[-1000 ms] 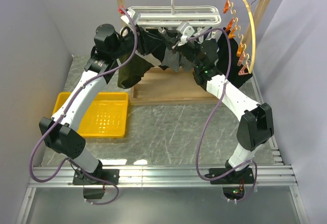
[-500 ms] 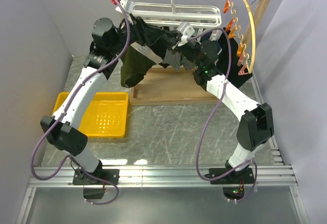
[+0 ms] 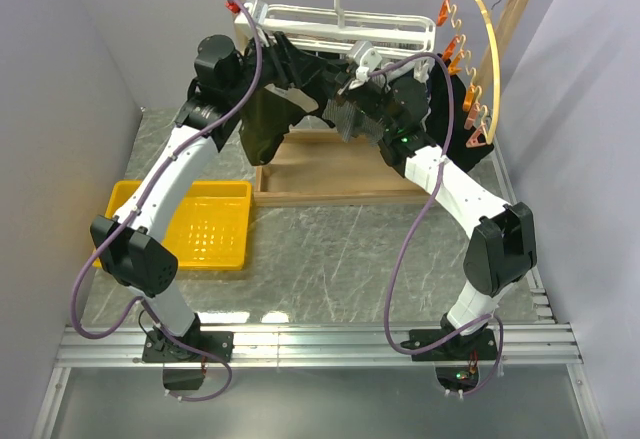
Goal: Clip the underwear to the hanger
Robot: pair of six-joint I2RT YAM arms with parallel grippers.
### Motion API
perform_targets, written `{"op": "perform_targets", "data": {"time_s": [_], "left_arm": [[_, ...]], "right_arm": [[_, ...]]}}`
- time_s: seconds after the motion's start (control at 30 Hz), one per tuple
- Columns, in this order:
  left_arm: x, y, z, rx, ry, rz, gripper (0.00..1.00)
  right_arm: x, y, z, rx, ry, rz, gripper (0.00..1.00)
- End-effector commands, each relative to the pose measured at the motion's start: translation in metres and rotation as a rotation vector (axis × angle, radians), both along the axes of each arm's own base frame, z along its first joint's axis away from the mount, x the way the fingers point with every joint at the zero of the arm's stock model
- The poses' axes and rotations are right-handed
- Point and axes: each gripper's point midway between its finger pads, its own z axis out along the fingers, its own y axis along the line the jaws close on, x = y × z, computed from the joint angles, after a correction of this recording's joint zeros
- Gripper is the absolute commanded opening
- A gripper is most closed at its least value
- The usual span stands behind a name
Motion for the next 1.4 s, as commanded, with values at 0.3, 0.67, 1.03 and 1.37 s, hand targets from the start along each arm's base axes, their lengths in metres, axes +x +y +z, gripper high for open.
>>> {"op": "perform_targets", "data": {"time_s": [0.3, 0.67, 1.03, 1.37], "left_arm": [[-0.006, -0.004, 0.031, -0.016, -0.074, 0.022, 0.07], [-0.010, 0.000, 0.037, -0.010, -0.100, 0.023, 0.00], [-0.023, -0.002, 0.039, -0.005, -0.107, -0.033, 0.00], [-0.036, -0.001, 0.040, 0.008, -0.124, -0.085, 0.00]], "right_arm": [[-0.027, 0.000, 0.043, 0.024, -0.067, 0.030, 0.01], [-0.027, -0.016, -0.018, -0.103, 0.052, 0.020, 0.52], [-0.051, -0.004, -0.124, -0.358, 0.082, 0.273, 0.53], [0.007, 0.015, -0.151, -0.365, 0.035, 0.210, 0.55]]}}
